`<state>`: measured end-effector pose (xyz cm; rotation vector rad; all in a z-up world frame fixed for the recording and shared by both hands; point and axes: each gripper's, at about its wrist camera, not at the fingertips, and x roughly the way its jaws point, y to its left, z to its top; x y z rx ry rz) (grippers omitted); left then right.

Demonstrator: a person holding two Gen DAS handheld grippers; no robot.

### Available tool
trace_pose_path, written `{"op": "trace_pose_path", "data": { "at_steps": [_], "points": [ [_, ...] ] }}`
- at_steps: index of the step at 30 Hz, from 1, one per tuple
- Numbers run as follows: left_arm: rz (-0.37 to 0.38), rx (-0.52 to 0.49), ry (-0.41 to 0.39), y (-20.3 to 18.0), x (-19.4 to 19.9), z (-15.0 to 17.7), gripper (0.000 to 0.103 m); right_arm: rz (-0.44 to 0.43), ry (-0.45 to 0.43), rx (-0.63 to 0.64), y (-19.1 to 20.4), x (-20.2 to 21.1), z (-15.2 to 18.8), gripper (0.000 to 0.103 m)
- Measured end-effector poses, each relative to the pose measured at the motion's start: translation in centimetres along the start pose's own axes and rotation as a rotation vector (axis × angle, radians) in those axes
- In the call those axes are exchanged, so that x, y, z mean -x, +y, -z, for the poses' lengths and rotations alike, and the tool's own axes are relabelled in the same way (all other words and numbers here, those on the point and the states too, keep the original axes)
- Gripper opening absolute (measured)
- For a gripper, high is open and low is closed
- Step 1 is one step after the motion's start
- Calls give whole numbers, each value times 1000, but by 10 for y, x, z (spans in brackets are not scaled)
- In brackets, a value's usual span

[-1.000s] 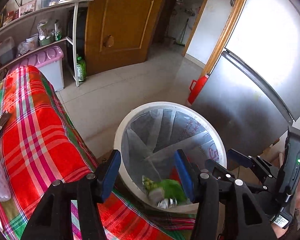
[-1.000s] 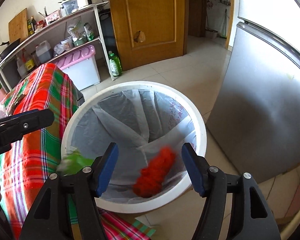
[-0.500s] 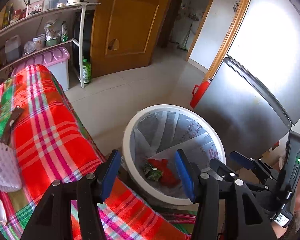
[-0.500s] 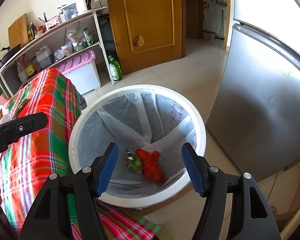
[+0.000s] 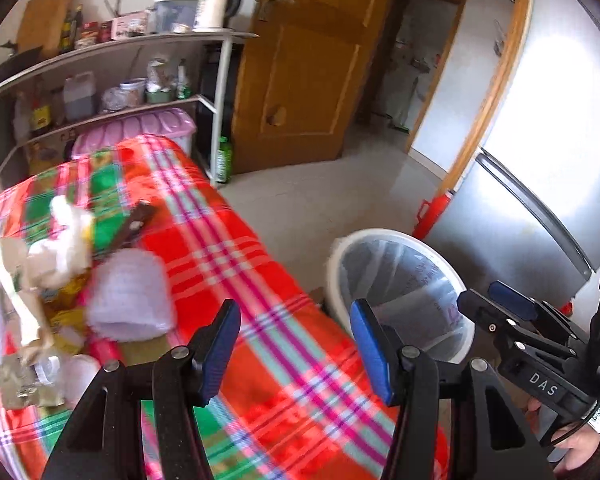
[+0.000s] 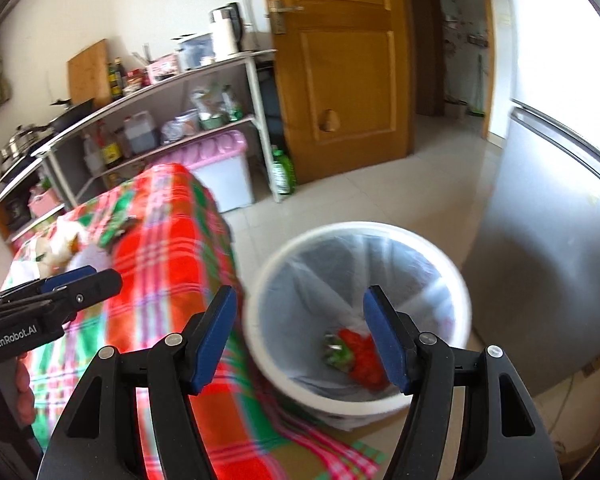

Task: Collect trash
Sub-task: 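Move both open tools back from the bin to the table, then grasp the white foam net with the left tool while the right tool grasps the white plastic bag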

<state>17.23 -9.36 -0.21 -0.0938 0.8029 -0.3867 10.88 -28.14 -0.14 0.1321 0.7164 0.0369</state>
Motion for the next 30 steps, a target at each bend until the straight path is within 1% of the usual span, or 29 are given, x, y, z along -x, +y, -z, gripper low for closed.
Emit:
{"op": "trace_pose_path", "data": {
  "at_steps": [4,10,14,16,19,22,26,28,30],
  "points": [
    [-37,50,-37,35,27,5,64,-43,16,55,30,-10,-1,66],
    [-122,127,-83,91,63,13,65,-121,30,101,75,-23,1,66],
    [-170,176,-94,125,80,17,73,-177,55,111,99,-35,-1,66],
    [-207,195,-105,142,89,20,74,-206,67,116,111,-42,-3,66],
    [-240,222,-107,168,98,25,77,-257,91,121,128,-53,-7,66],
    [-264,280,-104,195,104,29,77,-281,99,138,143,-62,-11,66],
    [-268,316,-102,217,106,34,81,-320,122,147,158,-76,-15,66],
    [-283,344,-88,228,103,35,81,-326,134,147,164,-83,-17,66],
    [-271,359,-93,235,102,34,82,-324,148,148,168,-91,-19,66]
  ]
}}
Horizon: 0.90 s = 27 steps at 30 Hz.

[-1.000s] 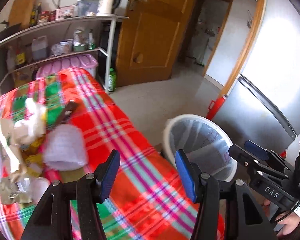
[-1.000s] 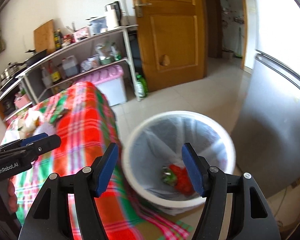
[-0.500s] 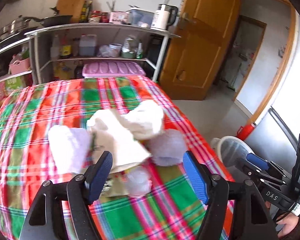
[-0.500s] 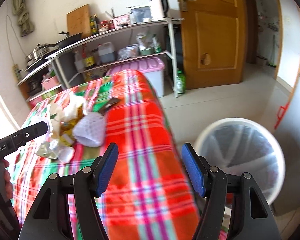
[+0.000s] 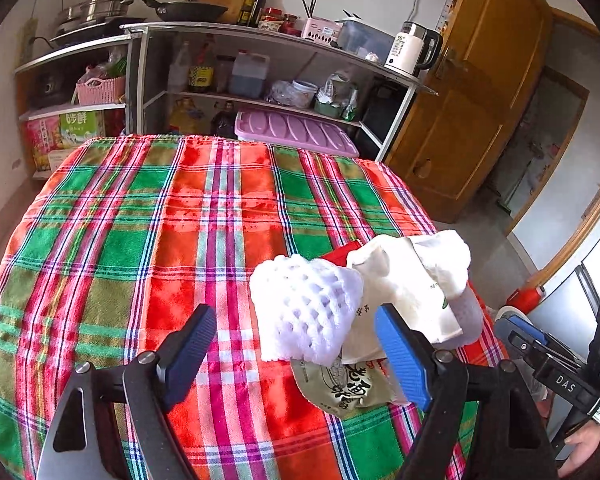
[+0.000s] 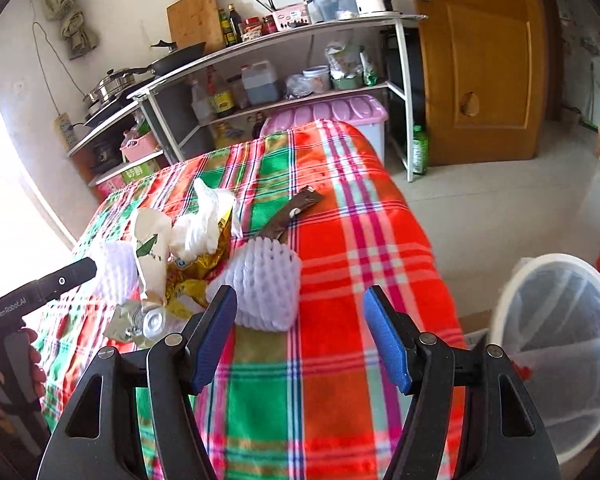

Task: Collect trash
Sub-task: 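Grasp the white foam net with the left tool while the right tool grasps the white plastic bag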

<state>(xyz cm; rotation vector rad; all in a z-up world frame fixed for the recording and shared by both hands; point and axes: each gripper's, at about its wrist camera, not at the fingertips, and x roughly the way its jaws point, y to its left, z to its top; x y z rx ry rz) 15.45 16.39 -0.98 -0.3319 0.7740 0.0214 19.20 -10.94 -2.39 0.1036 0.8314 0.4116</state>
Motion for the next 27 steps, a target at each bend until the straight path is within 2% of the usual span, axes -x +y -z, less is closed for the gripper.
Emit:
{"op": "trace_pose_path", "data": {
  "at_steps": [6,9,12,15,20,22,27],
  "points": [
    [30,32,65,7,-25,-4,84,-16,25,-6,2,-18,-7,66],
    [8,20,67,5,-33,-5,84,-18,40,-22,-1,-27,-11,66],
    [22,33,84,7,-40,-6,84,-34,51,-22,1,-32,-12,67],
    [2,28,78,6,-41,-7,80,-55,60,-16,3,-35,-12,66],
    [2,14,78,2,-41,-6,59,-112,50,-25,5,-33,-12,66],
    [1,2,74,-1,-41,-6,55,-122,73,-34,4,-37,-10,66],
    [-3,-19,81,-4,-41,-4,33,-139,95,-76,1,-42,-7,66]
  ]
}}
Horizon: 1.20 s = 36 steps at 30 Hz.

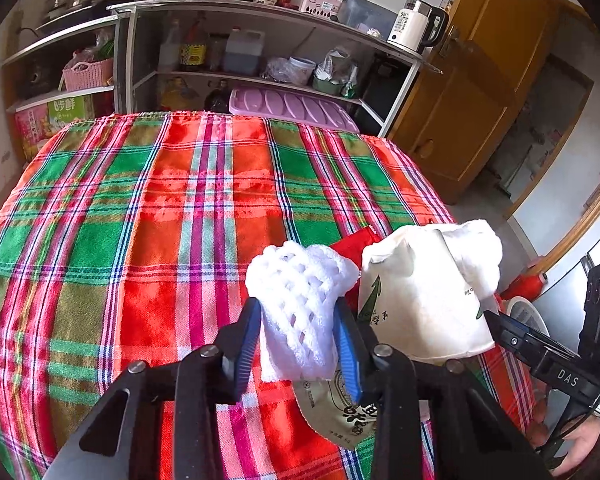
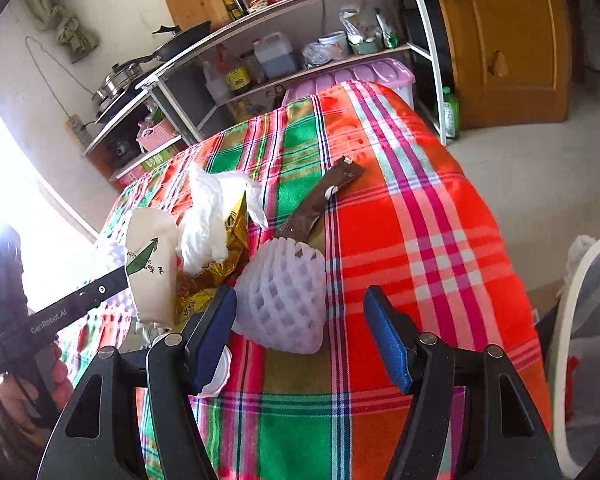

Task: Collect trash
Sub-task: 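Grasp the white foam net with the left tool while the right tool grasps the white plastic bag, then carry both held items over the trash bin and open both tools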

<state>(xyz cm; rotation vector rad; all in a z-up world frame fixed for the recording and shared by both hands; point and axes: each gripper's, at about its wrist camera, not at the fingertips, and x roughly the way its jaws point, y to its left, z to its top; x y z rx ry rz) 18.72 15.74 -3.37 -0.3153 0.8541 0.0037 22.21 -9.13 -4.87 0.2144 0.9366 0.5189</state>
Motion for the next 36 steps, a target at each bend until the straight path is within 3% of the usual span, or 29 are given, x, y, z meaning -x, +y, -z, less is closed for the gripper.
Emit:
{"op": "trace_pose_path", "data": {
  "at_steps": [2,4,6,10,36],
  "points": [
    [1,-11,-6,-3,1,0,26,-12,7,1,1,-1,1,66],
    [10,-15,-12,-4,3,1,22,-23,8,-1,0,-1,2,45],
    [12,-17,-16,-5,5,2,21,-22,11,-3,0,-1,3,35],
    [11,-23,-22,-6,10,4,20,-32,3,-5,-1,4,5,26],
    [-21,-79,-143,-28,72,8,20,77,-194,56,1,86,21,23]
  ]
}}
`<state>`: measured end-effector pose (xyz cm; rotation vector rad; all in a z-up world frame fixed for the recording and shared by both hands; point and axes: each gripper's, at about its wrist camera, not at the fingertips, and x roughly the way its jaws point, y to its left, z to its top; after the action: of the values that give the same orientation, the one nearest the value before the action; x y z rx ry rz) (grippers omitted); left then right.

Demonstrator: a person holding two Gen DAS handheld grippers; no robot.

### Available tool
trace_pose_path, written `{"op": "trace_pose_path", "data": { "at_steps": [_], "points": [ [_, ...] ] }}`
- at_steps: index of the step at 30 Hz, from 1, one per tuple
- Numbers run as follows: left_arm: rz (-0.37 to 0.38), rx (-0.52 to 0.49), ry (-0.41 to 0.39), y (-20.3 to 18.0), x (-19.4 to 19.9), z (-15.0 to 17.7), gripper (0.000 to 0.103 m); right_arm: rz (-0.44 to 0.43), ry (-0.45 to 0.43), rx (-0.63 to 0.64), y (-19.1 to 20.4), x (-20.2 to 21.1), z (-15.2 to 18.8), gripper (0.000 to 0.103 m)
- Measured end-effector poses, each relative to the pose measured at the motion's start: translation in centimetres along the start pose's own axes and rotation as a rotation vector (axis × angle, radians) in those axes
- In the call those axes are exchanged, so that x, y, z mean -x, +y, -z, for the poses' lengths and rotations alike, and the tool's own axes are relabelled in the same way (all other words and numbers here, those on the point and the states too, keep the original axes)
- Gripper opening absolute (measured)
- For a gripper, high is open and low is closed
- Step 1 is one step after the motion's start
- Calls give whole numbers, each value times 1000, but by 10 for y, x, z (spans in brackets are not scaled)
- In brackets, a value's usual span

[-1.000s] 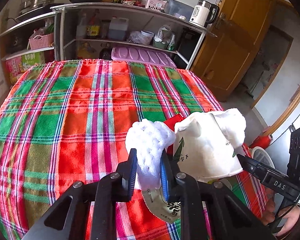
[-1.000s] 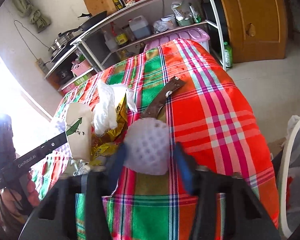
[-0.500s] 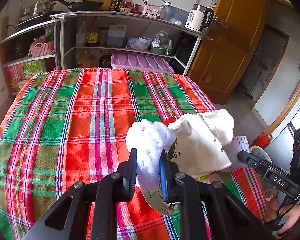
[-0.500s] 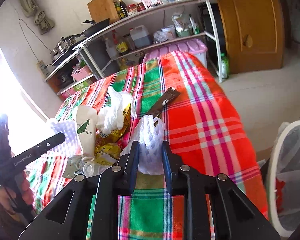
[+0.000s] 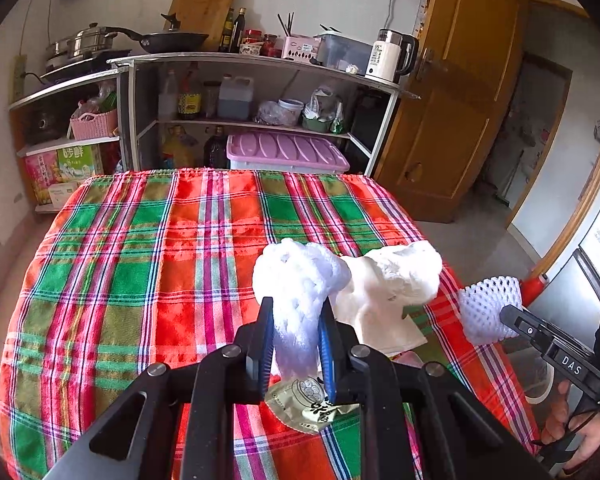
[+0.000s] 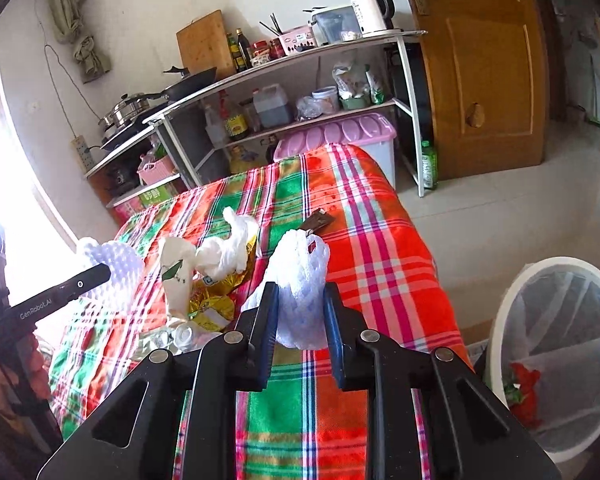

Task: Collect trash
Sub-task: 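Carry both held items over the trash bin and open both tools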

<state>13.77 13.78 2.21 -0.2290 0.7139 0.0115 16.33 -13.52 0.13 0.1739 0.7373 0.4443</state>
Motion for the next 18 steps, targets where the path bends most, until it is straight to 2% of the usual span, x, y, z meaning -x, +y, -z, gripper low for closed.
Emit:
{"op": "trace_pose_path", "data": {
  "at_steps": [5,18],
  "points": [
    [45,-47,-8,-25,2,-1,20,14,-34,-14,-8,17,-2,23],
    [252,-158,55,-117,-19,5,20,142,-88,-57,-55,69,4,23]
  ]
}}
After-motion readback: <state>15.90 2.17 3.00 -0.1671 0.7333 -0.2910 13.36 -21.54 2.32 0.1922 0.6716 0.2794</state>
